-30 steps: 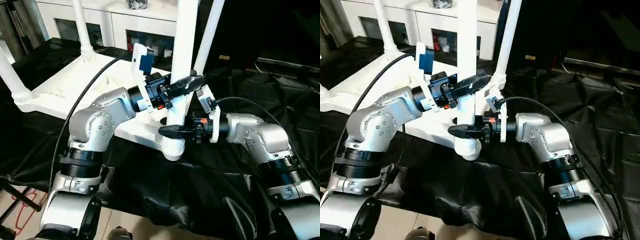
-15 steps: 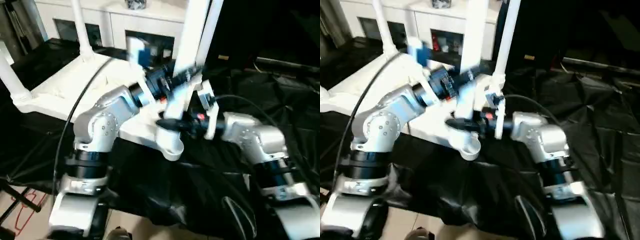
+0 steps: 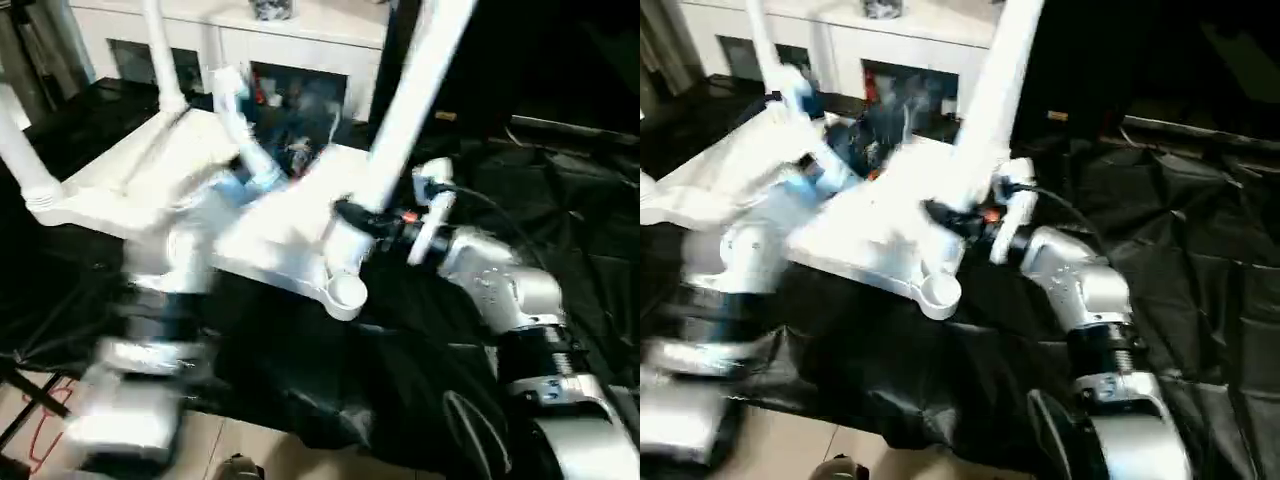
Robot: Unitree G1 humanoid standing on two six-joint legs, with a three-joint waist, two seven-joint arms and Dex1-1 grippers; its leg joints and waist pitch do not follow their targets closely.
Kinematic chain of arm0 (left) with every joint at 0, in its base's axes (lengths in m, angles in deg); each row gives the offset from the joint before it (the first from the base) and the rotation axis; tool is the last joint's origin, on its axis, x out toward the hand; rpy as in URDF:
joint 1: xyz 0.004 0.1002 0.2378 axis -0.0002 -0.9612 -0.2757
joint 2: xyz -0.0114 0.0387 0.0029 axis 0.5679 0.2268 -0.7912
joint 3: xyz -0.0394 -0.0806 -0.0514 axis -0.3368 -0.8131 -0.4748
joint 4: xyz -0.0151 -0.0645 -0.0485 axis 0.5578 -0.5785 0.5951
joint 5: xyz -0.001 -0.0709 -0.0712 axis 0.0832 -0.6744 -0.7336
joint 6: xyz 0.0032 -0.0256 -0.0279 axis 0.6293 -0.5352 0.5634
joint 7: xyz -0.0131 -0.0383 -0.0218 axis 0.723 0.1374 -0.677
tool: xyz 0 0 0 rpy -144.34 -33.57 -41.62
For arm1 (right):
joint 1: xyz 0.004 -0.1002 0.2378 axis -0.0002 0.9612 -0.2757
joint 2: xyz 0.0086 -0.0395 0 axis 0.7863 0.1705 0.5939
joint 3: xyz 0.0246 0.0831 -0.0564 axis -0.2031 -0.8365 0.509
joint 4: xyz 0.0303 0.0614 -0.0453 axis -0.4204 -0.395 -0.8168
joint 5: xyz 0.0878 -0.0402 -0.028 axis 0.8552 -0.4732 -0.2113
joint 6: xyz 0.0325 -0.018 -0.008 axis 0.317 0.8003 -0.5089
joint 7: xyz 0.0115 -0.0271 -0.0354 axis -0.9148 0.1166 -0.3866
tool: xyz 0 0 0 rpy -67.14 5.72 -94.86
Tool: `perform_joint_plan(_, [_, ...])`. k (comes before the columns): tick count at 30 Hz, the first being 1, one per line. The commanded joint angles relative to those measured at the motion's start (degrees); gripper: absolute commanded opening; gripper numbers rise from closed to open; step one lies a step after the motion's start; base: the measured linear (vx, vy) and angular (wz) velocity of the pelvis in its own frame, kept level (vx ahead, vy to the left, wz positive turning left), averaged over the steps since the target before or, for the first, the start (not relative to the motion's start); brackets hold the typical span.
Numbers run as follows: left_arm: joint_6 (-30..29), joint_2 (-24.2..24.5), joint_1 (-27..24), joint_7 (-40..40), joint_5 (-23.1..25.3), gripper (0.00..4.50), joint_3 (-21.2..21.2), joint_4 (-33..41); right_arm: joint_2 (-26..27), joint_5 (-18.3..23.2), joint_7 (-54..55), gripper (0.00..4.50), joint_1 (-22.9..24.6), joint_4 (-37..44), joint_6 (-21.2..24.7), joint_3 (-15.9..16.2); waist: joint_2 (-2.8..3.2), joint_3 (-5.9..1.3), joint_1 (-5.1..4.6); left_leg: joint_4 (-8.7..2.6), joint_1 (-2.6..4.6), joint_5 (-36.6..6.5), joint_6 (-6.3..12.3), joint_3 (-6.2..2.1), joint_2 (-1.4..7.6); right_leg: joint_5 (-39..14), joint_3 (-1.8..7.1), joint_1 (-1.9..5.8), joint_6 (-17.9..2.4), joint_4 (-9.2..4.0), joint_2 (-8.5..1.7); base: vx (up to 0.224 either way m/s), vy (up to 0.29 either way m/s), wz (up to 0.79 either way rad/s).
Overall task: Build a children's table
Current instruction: Pick table leg
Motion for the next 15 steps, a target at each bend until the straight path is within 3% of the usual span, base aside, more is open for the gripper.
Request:
perform_joint_plan(1, [1.9, 0.2, 0.2, -3.7, 3.9, 3.01, 4.4, -1.1, 0.2, -0.4, 1.3, 1.93, -0.1, -0.2, -1.0, -1.1, 0.91, -4.96, -0.24, -3.88, 1.36, -10.6, -2.29, -0.01, 0.54, -13.0, 3.09, 2.95, -5.7, -3.94, -4.36, 0.0, 0.0, 0.0])
perform_joint_plan(5, [7.0, 4.8, 1.6, -12.1, 9.8, 3.01, 10.8, -9.8, 0.0, -1.2, 4.0, 1.93, 0.3, -1.3, -2.3, -2.0, 1.44, -5.1, -0.16, -3.78, 1.16, -10.5, -2.26, 0.0, 0.44, -9.3, 3.06, 3.25, -8.5, -3.36, -4.5, 0.0, 0.0, 0.0])
perform_joint_plan(6, [8.0, 5.5, 2.0, -13.7, 10.8, 3.01, 11.8, -11.6, 0.0, -1.3, 4.3, 1.93, 0.4, -1.4, -2.5, -2.0, 1.24, -5.05, -0.24, -3.81, 1.15, -10.8, -2.09, 0.06, 0.3, -10.0, 3.06, 3.24, -8.3, -3.69, -4.45, 0.0, 0.0, 0.0])
perform_joint_plan(8, [10.5, 7.3, 2.9, -18.7, 13.9, 3.01, 15.0, -15.8, -0.2, -1.9, 4.5, 1.93, 0.8, -1.5, -3.1, -1.7, 1.42, -5.06, -0.29, -3.82, 1.19, -11.5, -2.34, 0.07, 0.35, -10.5, 3.1, 3.33, -8.4, -3.64, -4.54, 0.0, 0.0, 0.0])
perform_joint_plan(9, [11.3, 7.9, 3.2, -20.5, 14.9, 2.72, 16.2, -17.1, -0.3, -2.1, 4.5, 1.93, 1.0, -1.6, -3.2, -1.6, 1.36, -5.04, -0.3, -3.84, 1.23, -11.8, -2.34, 0.06, 0.37, -11.3, 3.12, 3.37, -8.3, -3.7, -4.58, 0.0, 0.0, 0.0])
perform_joint_plan(13, [15.8, 7.7, 4.5, -22.2, 18.1, 2.62, 18.4, -22.8, -0.3, -2.3, 4.6, 1.93, 1.3, -1.5, -3.3, -1.5, 1.44, -4.93, -0.19, -3.89, 1.28, -13.0, -2.29, 0.01, 0.51, -12.1, 3.08, 3.3, -9.4, -3.83, -4.77, 0.0, 0.0, 0.0])
perform_joint_plan(15, [18.0, 7.1, 5.9, -23.4, 19.8, 2.36, 19.9, -27.4, -0.5, -2.3, 4.5, 1.93, 1.6, -1.2, -3.1, -1.1, 1.88, -4.98, -0.06, -3.83, 1.46, -13.5, -2.34, -0.03, 0.65, -12.1, 3.12, 3.19, -9.9, -3.72, -4.88, 0.0, 0.0, 0.0])
